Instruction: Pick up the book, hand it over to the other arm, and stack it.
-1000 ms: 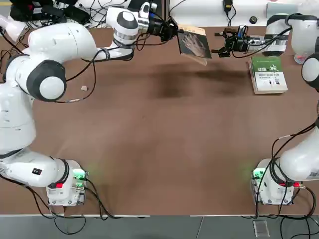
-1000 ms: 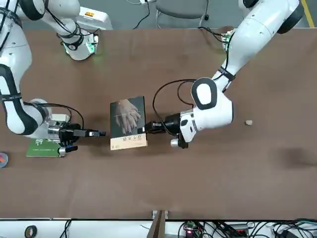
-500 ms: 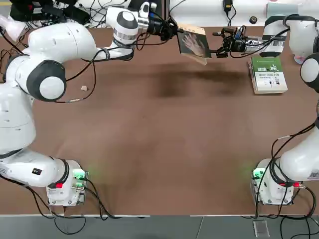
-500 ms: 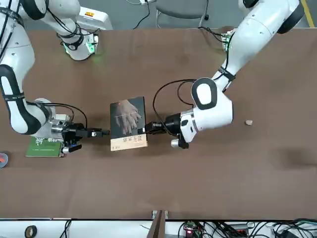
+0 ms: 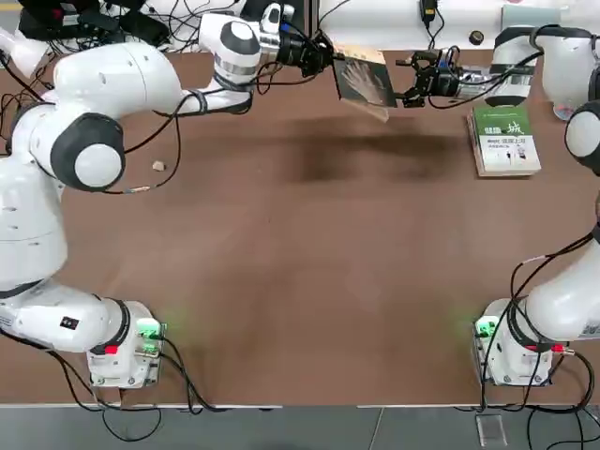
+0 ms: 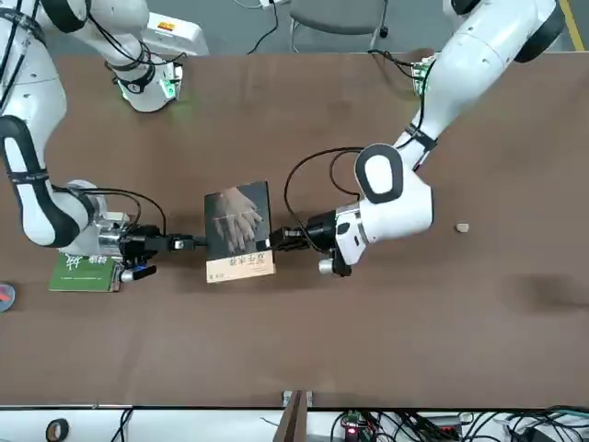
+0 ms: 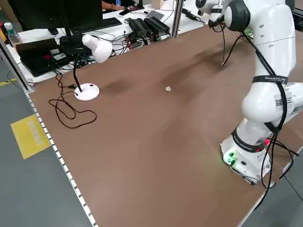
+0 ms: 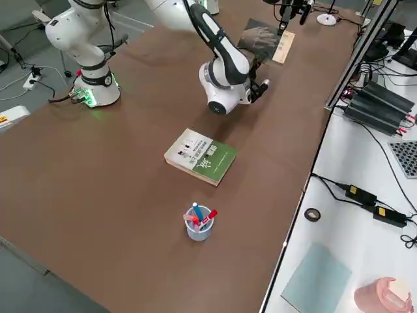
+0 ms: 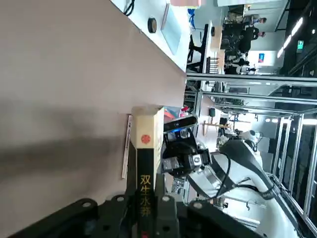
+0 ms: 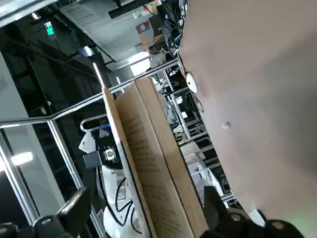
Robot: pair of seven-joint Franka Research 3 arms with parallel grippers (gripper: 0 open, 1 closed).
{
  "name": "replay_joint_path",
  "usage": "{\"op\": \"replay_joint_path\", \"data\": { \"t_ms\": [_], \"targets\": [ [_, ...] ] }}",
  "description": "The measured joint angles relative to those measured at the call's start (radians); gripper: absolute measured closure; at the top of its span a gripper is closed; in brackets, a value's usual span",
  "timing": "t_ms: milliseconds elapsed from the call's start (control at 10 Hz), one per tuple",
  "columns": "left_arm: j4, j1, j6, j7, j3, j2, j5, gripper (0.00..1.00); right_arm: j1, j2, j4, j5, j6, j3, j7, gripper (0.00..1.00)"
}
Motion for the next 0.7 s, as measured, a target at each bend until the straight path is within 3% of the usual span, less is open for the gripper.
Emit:
{"op": "replay_joint_path", "data": {
  "t_ms": [700],
  "targets": [
    [0.002,-0.033,0.053,0.000,0.007,0.001,0.000,0.99,0.003,-0.005,-0.006,-0.086,-0.002,-0.008,0.000,0.00]
  ]
}}
